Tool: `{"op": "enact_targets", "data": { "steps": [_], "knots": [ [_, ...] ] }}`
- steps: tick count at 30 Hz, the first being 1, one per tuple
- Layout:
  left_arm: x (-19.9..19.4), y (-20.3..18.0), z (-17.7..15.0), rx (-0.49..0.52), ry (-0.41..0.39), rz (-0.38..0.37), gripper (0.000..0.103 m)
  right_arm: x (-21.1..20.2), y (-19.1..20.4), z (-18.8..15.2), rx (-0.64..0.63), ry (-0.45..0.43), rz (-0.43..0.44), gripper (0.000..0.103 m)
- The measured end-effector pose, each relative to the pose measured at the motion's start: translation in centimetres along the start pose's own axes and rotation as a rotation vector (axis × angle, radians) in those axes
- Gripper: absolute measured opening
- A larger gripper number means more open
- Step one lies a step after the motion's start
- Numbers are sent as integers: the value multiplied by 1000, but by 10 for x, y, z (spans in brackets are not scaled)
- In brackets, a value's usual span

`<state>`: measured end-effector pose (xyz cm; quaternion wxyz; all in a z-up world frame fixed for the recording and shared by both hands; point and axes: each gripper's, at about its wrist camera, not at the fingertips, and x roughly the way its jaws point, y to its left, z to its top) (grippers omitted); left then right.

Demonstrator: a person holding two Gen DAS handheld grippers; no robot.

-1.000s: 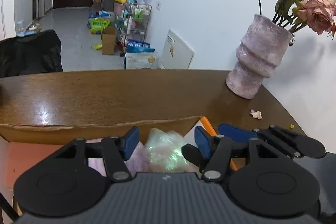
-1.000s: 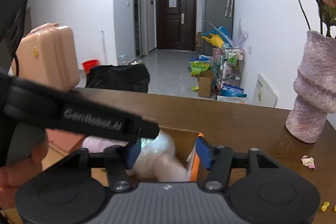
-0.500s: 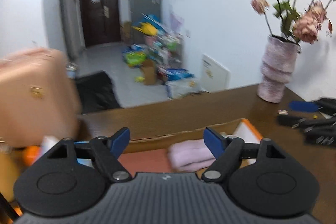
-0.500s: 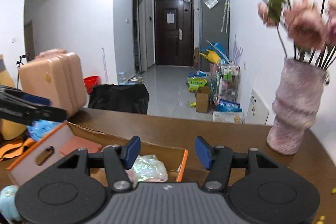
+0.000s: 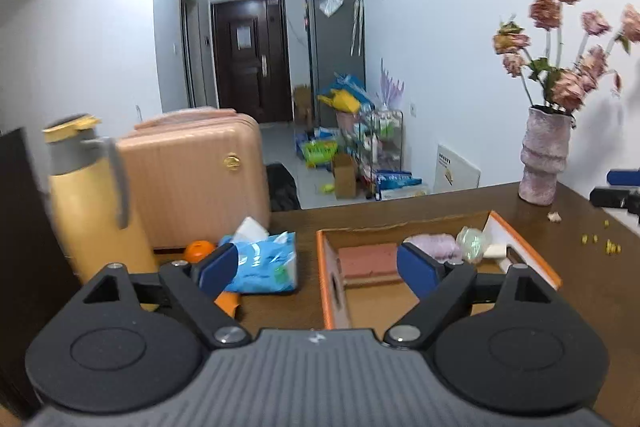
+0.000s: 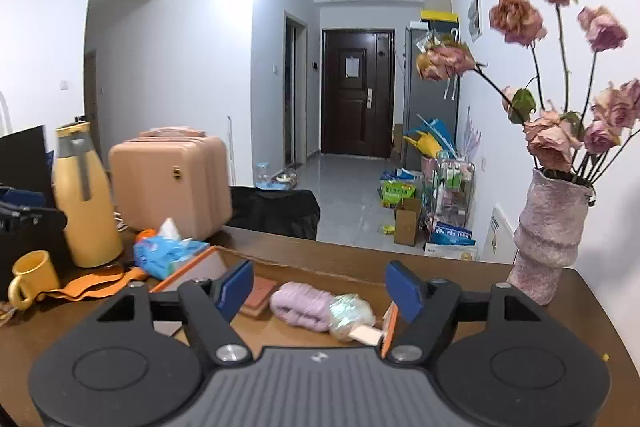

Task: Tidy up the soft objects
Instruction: 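Withdraw both tools and move them toward the white sheep and yellow plush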

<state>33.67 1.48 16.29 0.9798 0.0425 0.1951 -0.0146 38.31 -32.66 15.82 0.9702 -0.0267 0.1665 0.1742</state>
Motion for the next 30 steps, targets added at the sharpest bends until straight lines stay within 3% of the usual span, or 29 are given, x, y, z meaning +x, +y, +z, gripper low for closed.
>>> {"op": "enact_targets", "data": {
  "steps": [3, 8, 12, 16, 19, 24, 30],
  "knots": [
    [-30, 6, -31, 2, -39, 5, 92, -34, 21, -25, 2, -32, -8, 79],
    [-64, 4, -97, 43, -106, 105, 92, -78, 62, -74, 35, -73, -43, 83],
    [-82, 2, -136, -27, -63, 37, 92, -104, 90, -111, 39, -96, -66, 83],
    [-102, -10, -168, -74, -52, 27, 95, -120, 112, -153, 44, -127, -68, 86],
    [-110, -19, -191, -48, -28, 3, 95, -124, 129, -187, 72, -118, -72, 86],
    [-105, -21, -205, -48, 38, -8, 95, -121, 143, -215, 151, -21, -12, 86],
    [-87, -24, -200, -50, 47, -16, 95, -112, 140, -208, 160, -18, 25, 78]
  ]
}}
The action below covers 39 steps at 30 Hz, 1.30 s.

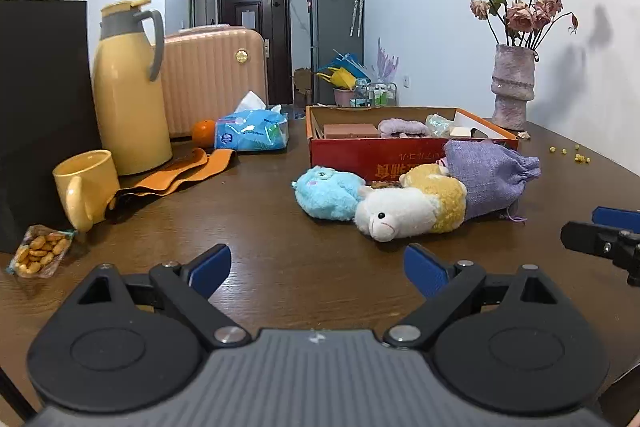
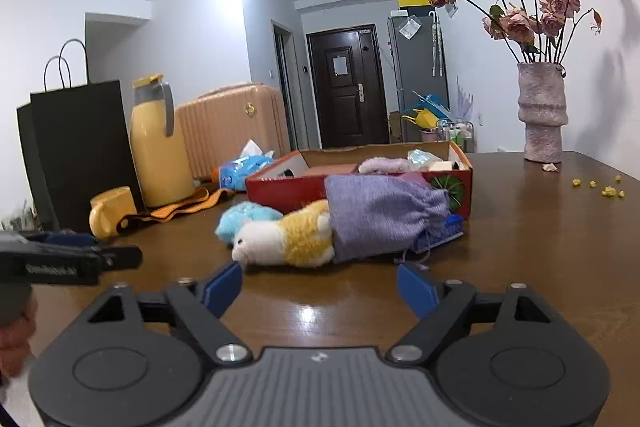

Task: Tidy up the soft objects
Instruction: 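Withdraw both tools and move them toward the white sheep and yellow plush, then grasp the white sheep plush with the left tool while the right grasps the yellow plush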

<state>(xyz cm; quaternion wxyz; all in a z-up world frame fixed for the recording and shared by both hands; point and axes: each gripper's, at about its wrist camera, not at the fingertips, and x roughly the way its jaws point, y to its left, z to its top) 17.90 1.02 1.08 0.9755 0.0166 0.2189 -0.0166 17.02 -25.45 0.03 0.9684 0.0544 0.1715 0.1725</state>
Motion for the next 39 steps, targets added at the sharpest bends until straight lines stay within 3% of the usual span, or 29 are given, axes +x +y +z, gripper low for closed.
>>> {"op": "enact_targets", "data": {
  "steps": [4, 7, 12, 16, 21, 26, 28, 39],
  "knots": [
    [27, -1, 6, -20, 41, -19, 95, 19, -3, 5, 9, 17, 9, 59],
    [48, -1, 15, -40, 66, -57, 91, 41, -5, 12, 14, 46, 42, 51],
    [91, -2, 32, -120, 119, -138, 66, 90, -6, 26, 26, 86, 90, 48],
    [125, 0, 41, -198, 188, -253, 57, 128, -9, 38, 49, 94, 108, 44],
    [148, 9, 36, -291, 228, -335, 48, 159, -11, 41, 75, 129, 105, 44],
    [147, 6, 35, -294, 222, -346, 44, 165, -21, 37, 162, 170, 125, 43],
    [140, 3, 35, -285, 229, -353, 43, 160, -19, 37, 142, 169, 117, 42],
    [63, 4, 10, -276, 251, -417, 42, 80, -1, 19, 122, 185, 157, 41]
  ]
}}
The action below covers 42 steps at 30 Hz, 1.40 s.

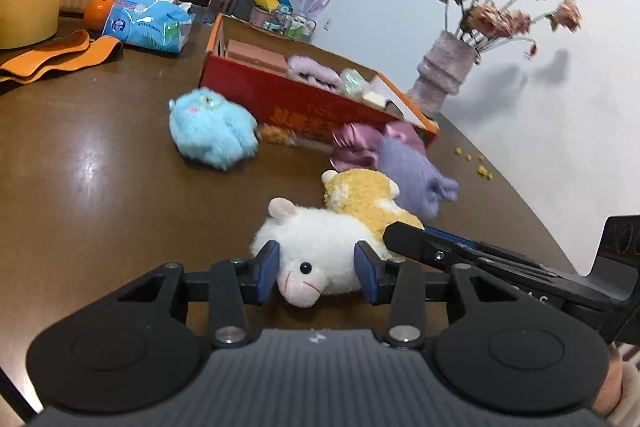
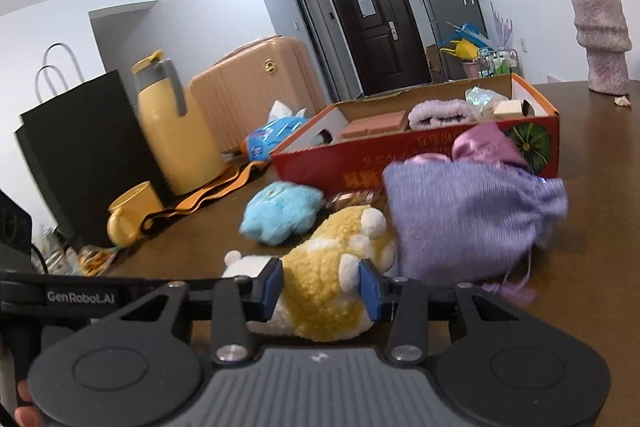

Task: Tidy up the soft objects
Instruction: 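Grasp the white sheep plush with the left tool while the right grasps the yellow plush, then carry both plush toys into the box and open both tools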

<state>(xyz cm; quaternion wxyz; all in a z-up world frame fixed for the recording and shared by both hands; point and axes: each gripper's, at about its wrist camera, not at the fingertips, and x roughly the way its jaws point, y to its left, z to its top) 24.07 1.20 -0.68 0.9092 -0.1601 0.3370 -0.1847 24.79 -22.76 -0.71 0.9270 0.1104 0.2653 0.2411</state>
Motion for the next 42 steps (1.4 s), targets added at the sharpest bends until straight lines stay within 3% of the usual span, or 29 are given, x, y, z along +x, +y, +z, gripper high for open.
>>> {"op": "enact_targets", "data": {
  "steps": [5, 7, 10, 13, 19, 23, 31, 36, 42],
  "knots": [
    [-11, -14, -21, 17, 36, -28, 43, -33, -1, -21, 18, 18, -14, 40],
    [-14, -15, -24, 30, 27, -35, 63, -42, -3, -27, 34, 7, -22, 41],
    [-16, -15, -24, 44, -13, -4, 69, -51, -8, -31, 46, -12, -38, 43],
    [-7, -12, -21, 30, 5, 1, 69, -50, -11, -31, 55, -15, -44, 43],
    [12, -7, -19, -28, 51, -69, 68, -46, -19, -31, 75, -2, -24, 42],
    [15, -6, -20, -36, 55, -109, 58, -43, -21, -32, 85, -5, -15, 42],
    [7, -14, -19, -38, 26, -117, 55, -49, -17, -31, 77, -36, -17, 41],
    [-12, -34, 2, 12, -73, -140, 55, -69, -9, -11, 16, -157, 4, 41],
    [25, -61, 85, 96, -148, -178, 55, -58, -26, 67, -117, -236, -42, 41]
  ]
}}
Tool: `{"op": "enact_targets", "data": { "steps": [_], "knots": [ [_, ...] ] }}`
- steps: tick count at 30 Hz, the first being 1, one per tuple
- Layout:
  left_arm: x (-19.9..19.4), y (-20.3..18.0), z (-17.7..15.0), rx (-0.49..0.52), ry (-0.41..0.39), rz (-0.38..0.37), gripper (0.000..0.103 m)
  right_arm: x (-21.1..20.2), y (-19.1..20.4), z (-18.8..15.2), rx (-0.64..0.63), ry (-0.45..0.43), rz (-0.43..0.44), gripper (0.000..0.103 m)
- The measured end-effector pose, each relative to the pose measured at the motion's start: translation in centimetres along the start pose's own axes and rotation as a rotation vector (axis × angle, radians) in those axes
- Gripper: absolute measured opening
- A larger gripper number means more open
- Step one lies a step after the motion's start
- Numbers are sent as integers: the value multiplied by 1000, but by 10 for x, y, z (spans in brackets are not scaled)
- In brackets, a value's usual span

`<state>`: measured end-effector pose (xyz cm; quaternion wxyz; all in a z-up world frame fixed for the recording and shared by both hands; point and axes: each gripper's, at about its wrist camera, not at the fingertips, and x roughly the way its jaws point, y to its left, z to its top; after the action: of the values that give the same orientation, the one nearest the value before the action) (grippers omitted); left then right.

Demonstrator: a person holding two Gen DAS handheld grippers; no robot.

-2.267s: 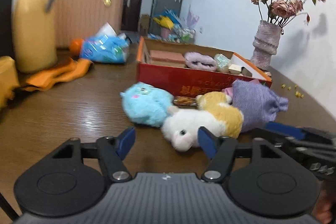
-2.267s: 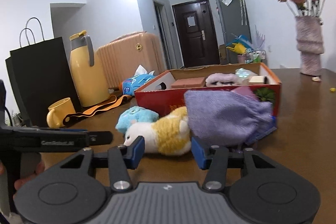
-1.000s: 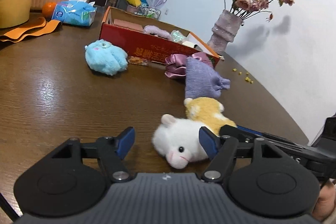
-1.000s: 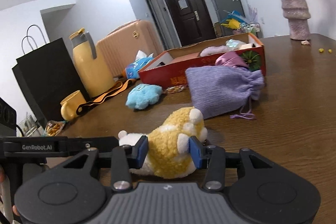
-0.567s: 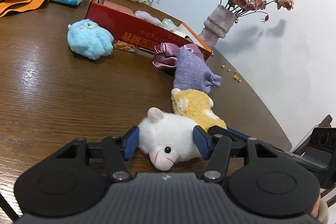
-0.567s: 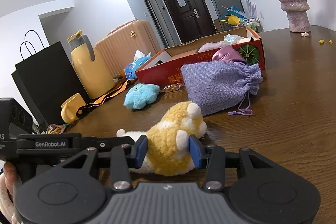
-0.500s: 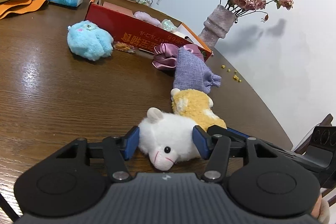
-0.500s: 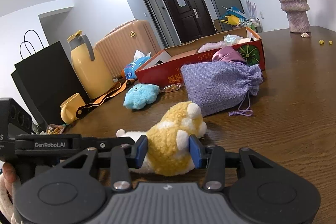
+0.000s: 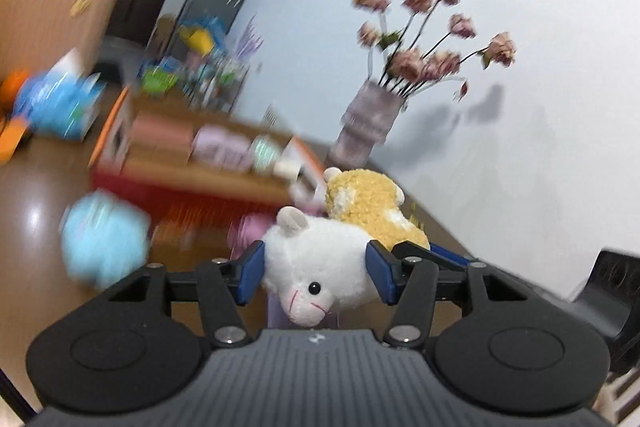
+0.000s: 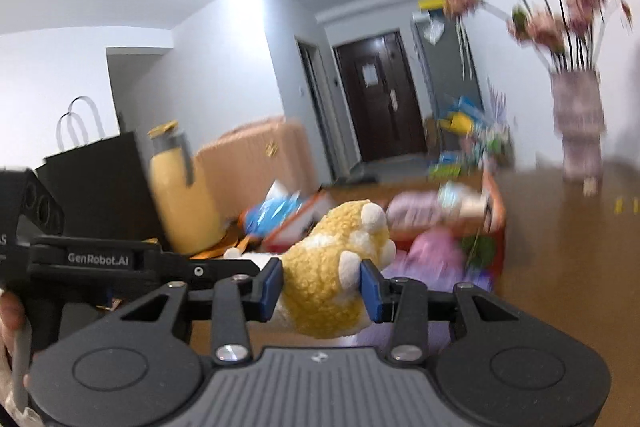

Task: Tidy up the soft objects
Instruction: 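Carry both plush toys into the box and open both tools, then lift both tools out of the box and back away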

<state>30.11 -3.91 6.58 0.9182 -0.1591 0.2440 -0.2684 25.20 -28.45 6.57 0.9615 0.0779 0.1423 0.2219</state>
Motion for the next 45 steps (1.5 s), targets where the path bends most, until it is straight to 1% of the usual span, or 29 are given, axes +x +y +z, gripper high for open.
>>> {"op": "enact_targets", "data": {
  "steps": [2, 4, 6, 8, 9, 11, 15, 18, 19, 21, 22, 23, 24, 26, 27, 28, 29, 30, 32, 33, 35, 37, 38, 39, 41, 43, 44, 45],
  "knots": [
    [31, 0, 26, 3, -17, 0, 56, 24, -19, 25, -34, -13, -10, 41],
    [66, 3, 47, 24, -14, 12, 56, 51, -44, 45, -24, 1, -13, 41],
    [103, 11, 64, 10, 13, 24, 56, 80, -68, 57, -20, 30, -16, 41],
    [139, 22, 74, -7, 64, 46, 56, 111, -93, 61, -6, 75, -15, 41],
    [155, 28, 76, -10, 83, 60, 56, 130, -107, 60, 17, 115, -11, 41],
    [184, 40, 77, -35, 128, 78, 56, 157, -129, 56, 53, 162, -14, 41],
    [218, 58, 63, -64, 205, 105, 56, 189, -149, 42, 62, 250, -43, 41],
    [230, 60, 52, -51, 245, 116, 54, 197, -145, 33, -4, 298, -89, 42],
    [232, 59, 50, -43, 251, 121, 52, 197, -140, 31, -35, 306, -104, 43],
    [235, 59, 48, -30, 264, 120, 51, 195, -131, 30, -89, 316, -139, 43],
    [235, 59, 48, -25, 275, 120, 52, 193, -130, 31, -101, 316, -154, 47],
    [232, 58, 48, -16, 278, 122, 52, 191, -128, 32, -105, 312, -166, 50],
    [229, 55, 51, -8, 269, 129, 52, 188, -126, 36, -102, 306, -175, 51],
    [209, 51, 59, 15, 228, 134, 54, 177, -124, 45, -101, 283, -187, 51],
    [200, 49, 64, 27, 209, 135, 57, 169, -121, 51, -104, 264, -193, 51],
    [186, 48, 70, 47, 185, 141, 62, 163, -117, 57, -108, 250, -197, 52],
    [169, 46, 76, 75, 154, 159, 65, 154, -114, 64, -114, 236, -198, 55],
    [150, 45, 82, 111, 117, 187, 71, 145, -109, 72, -122, 217, -200, 57],
    [115, 46, 90, 179, 54, 242, 74, 130, -97, 83, -137, 182, -200, 65],
    [94, 48, 92, 216, 24, 290, 76, 121, -90, 87, -150, 160, -201, 67],
    [58, 51, 94, 282, -48, 379, 83, 100, -75, 94, -191, 118, -209, 79],
    [19, 53, 92, 323, -125, 461, 87, 78, -63, 97, -221, 70, -212, 86],
    [3, 52, 90, 336, -150, 478, 89, 71, -58, 97, -224, 49, -216, 90],
    [-11, 51, 87, 344, -173, 496, 92, 62, -52, 97, -223, 23, -224, 92],
    [-34, 46, 81, 355, -204, 519, 95, 49, -43, 96, -214, -21, -238, 94],
    [-49, 40, 74, 365, -230, 528, 100, 38, -34, 95, -202, -50, -241, 96],
    [-55, 37, 71, 368, -242, 530, 102, 33, -29, 95, -198, -60, -239, 102],
    [-59, 34, 68, 369, -252, 533, 103, 28, -23, 94, -200, -69, -236, 103]
  ]
}}
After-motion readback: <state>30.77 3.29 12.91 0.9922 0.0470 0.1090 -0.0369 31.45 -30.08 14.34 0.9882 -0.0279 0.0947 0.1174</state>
